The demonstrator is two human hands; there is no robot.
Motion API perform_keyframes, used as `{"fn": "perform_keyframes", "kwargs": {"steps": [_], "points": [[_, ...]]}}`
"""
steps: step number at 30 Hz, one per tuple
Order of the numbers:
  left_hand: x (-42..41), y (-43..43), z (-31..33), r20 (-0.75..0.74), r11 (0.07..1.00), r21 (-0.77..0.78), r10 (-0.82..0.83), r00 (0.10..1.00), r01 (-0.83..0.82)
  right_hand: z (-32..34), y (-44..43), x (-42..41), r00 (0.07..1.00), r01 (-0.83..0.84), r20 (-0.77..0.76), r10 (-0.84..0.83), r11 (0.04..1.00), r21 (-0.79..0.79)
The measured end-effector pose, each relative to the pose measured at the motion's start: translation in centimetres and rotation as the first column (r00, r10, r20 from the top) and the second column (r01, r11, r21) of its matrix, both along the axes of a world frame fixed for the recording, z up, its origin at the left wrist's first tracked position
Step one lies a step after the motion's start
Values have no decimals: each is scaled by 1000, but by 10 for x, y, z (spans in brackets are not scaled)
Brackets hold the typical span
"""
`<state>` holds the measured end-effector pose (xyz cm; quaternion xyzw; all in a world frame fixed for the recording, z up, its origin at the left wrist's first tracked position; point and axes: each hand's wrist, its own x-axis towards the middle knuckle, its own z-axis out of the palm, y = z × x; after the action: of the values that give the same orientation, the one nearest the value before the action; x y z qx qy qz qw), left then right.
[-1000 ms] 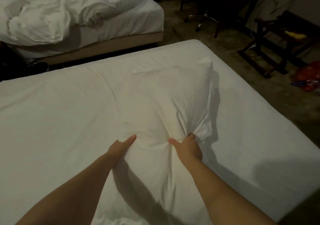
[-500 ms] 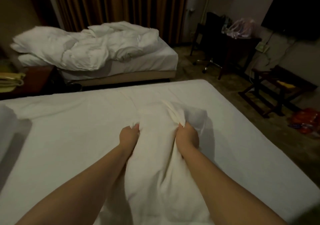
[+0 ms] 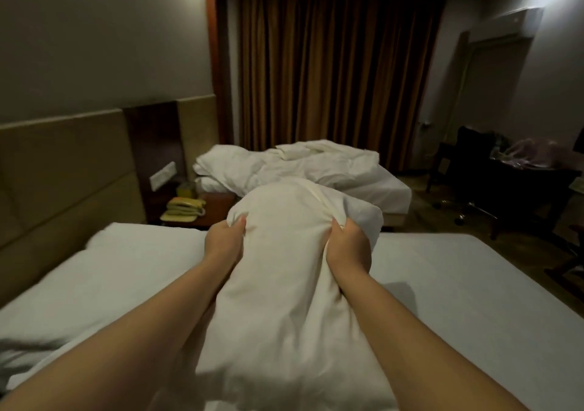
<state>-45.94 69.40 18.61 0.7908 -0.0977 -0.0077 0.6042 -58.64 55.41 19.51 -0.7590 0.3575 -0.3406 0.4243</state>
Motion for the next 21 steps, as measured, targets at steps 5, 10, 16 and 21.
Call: {"fn": "perform_keyframes", "kwargs": {"steps": [5, 10, 16, 21], "points": [[55, 100, 43, 68, 990, -29, 141, 988, -140, 36, 85, 69, 987, -134, 84, 138, 990, -54], [117, 181, 56, 80, 963, -56, 268, 960, -264, 50, 153, 154, 957, -248, 134, 256, 966, -75], [191, 260, 62, 124, 924, -30, 382, 916, -381, 39, 215, 263, 898, -380, 224, 380, 924, -43], [266, 322, 51, 228, 889, 39, 437, 870, -457, 17, 268, 338, 857, -461, 225, 463, 885, -66]]}}
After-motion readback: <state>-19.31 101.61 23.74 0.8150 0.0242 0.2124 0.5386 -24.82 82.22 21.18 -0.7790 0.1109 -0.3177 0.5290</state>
